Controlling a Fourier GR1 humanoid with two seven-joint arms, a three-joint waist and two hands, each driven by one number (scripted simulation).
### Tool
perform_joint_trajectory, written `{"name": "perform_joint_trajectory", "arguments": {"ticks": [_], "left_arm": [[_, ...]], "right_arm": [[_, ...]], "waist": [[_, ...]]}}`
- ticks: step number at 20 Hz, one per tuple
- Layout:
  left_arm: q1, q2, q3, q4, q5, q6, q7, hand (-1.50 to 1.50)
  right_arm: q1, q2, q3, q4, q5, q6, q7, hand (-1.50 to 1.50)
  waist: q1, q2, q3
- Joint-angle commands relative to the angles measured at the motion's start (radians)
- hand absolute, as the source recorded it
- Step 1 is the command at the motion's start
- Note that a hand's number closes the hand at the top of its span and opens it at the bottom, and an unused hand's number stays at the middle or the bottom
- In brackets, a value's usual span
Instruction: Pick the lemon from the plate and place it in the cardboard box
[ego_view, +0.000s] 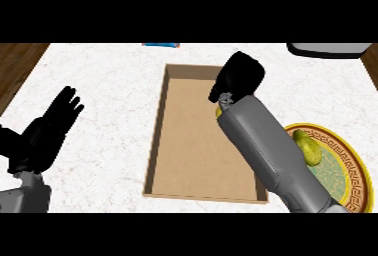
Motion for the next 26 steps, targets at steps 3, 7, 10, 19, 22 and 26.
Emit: {"name": "perform_joint_trajectory", "arguments": {"ticks": [3,7,10,19,22,26], "left_arm": [[0.010,-0.016,0.002,0.009,-0.010,0.018,-0.017,0.00],[0.047,-0.004,0.012,-0.010,-0.006,0.009,-0.015,0.00],[0.038,0.010,0.028,-0.002,-0.005,0.014,-0.007,0.00],[0.076,0.010,0.046,0.004,-0.003,0.016,-0.019,0.00],[0.053,0.022,0.058,-0.018,0.014,0.020,0.010,0.00],[0.069,0.024,0.061,-0.024,0.019,0.011,0.007,0.00]], "right_arm": [[0.052,0.014,0.072,-0.087,0.074,-0.310,0.208,-1.50],[0.024,0.014,-0.014,-0.194,0.187,-0.406,0.215,-1.50],[0.073,0.014,-0.036,-0.294,0.240,-0.470,0.207,-1.50],[0.298,0.014,-0.012,-0.601,0.359,-0.515,0.246,-1.50],[0.422,0.015,0.034,-0.711,0.378,-0.549,0.243,-1.50],[0.590,0.015,0.146,-0.864,0.427,-0.525,0.247,-1.50]], "waist": [[-0.025,-0.003,0.000],[-0.037,-0.018,0.001],[-0.064,-0.022,0.002],[-0.092,-0.026,0.000],[-0.096,-0.027,0.001],[-0.096,-0.023,0.001]]}}
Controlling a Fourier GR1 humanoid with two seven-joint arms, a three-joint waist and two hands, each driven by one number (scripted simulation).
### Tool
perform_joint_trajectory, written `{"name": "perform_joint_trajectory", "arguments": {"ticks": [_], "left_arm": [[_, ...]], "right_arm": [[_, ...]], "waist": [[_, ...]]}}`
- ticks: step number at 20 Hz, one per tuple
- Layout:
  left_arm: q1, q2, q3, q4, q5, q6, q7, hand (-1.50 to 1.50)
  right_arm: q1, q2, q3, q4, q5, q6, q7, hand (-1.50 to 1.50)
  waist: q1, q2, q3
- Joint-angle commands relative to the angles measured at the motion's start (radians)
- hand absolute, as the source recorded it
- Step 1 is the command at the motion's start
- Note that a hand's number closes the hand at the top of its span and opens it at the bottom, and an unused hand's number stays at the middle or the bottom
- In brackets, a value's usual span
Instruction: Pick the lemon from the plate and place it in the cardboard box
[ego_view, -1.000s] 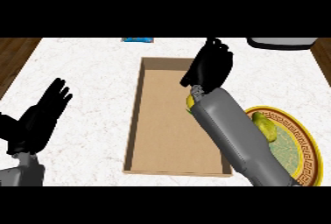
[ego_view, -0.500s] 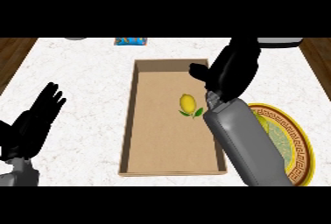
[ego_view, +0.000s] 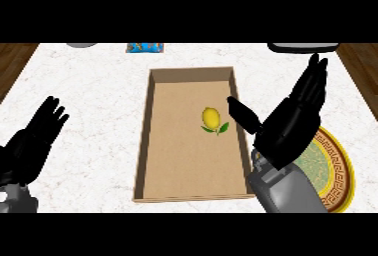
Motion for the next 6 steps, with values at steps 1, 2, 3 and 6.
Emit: {"name": "perform_joint_trajectory", "arguments": {"ticks": [1,2,3,6], "left_arm": [[-0.005,-0.011,-0.012,-0.014,-0.006,0.010,0.011,0.00],[0.040,-0.001,0.007,-0.042,0.033,-0.021,0.012,0.00],[0.000,0.005,0.007,-0.022,0.004,0.008,0.021,0.00],[0.028,-0.030,-0.022,-0.065,0.000,0.014,0.016,0.00]], "right_arm": [[0.139,0.004,0.099,-0.132,0.076,-0.110,0.248,-1.50],[0.175,0.004,0.127,-0.195,0.093,-0.064,0.248,-1.50],[0.198,0.004,0.137,-0.198,0.092,-0.089,0.249,-1.50],[0.328,0.004,0.210,-0.264,0.168,-0.103,0.249,-1.50]], "waist": [[0.000,0.006,0.000],[0.007,0.000,0.000],[0.002,0.006,0.000],[0.003,0.007,0.000]]}}
